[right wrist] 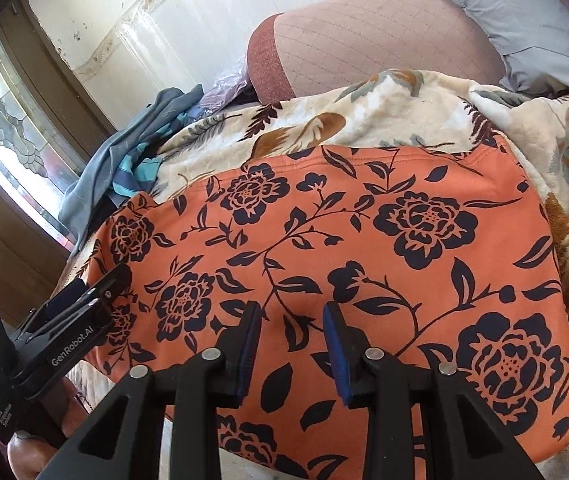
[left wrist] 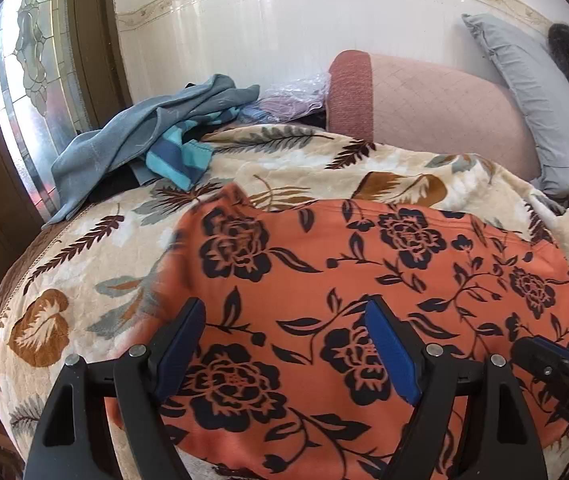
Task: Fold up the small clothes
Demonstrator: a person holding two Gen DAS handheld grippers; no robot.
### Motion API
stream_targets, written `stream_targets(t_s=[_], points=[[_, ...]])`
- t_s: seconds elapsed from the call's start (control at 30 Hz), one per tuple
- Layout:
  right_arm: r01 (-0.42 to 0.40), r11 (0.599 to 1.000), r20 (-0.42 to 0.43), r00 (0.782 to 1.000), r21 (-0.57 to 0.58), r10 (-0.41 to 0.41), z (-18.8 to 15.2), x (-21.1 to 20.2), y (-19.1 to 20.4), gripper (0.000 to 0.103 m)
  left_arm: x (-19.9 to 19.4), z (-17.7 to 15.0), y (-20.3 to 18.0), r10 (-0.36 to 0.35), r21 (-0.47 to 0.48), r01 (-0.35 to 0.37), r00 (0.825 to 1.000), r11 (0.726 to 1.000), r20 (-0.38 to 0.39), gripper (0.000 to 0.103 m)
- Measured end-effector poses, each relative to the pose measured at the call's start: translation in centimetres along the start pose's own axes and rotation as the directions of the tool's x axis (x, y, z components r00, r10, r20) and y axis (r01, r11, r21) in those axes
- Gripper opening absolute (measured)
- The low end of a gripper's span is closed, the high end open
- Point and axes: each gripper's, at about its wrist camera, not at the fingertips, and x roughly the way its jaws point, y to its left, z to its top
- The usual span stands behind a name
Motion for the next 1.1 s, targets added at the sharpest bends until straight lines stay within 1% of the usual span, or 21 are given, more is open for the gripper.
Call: stream_targets(t_s=[0.17,0.47,0.87,0.93,1.0,1.03,1.1], points=[[0.005,1.000,0.006,1.000,-0.027,-0.004,-0.1,0.0,0.7,0.036,-0.9,0.1,-1.0,-0.025,0.029,0.024,0.999,0.999,0.029,0.083],[0.012,1.000,0.012,1.000,-0.019,-0.012,-0.1,-0.2,0.5,0.036,-1.5,0.1,-1.7,-0.045,0.040,0.043,0.998,0.998,0.044,0.083],[0.023,1.000,0.022,0.999,-0.003,-0.023,0.2,-0.7,-0.2,0.036,-1.6,-0.2,-2.5,-0.052,0.067,0.050,0.998,0.997,0.034,0.083],[0.035,0.999,0.016,0.999,-0.004,-0.035,0.1,-0.5,-0.4,0.036,-0.9,-0.3,-2.4,-0.068,0.070,0.068,0.998,0.995,-0.004,0.083],[0.078,0.997,-0.010,0.997,-0.002,-0.078,0.1,0.2,-0.7,0.036,0.6,-0.8,-2.1,-0.062,0.053,0.066,0.995,0.996,-0.080,0.083],[0.108,0.994,-0.044,0.993,0.008,-0.108,0.0,0.9,-1.2,0.036,1.5,-1.1,-1.9,-0.057,0.049,0.063,0.991,0.997,-0.122,0.083],[0.148,0.988,-0.133,0.981,0.034,-0.142,-0.3,2.5,-2.1,0.035,3.6,-2.1,-1.5,-0.037,0.046,0.049,0.974,0.998,-0.221,0.083]])
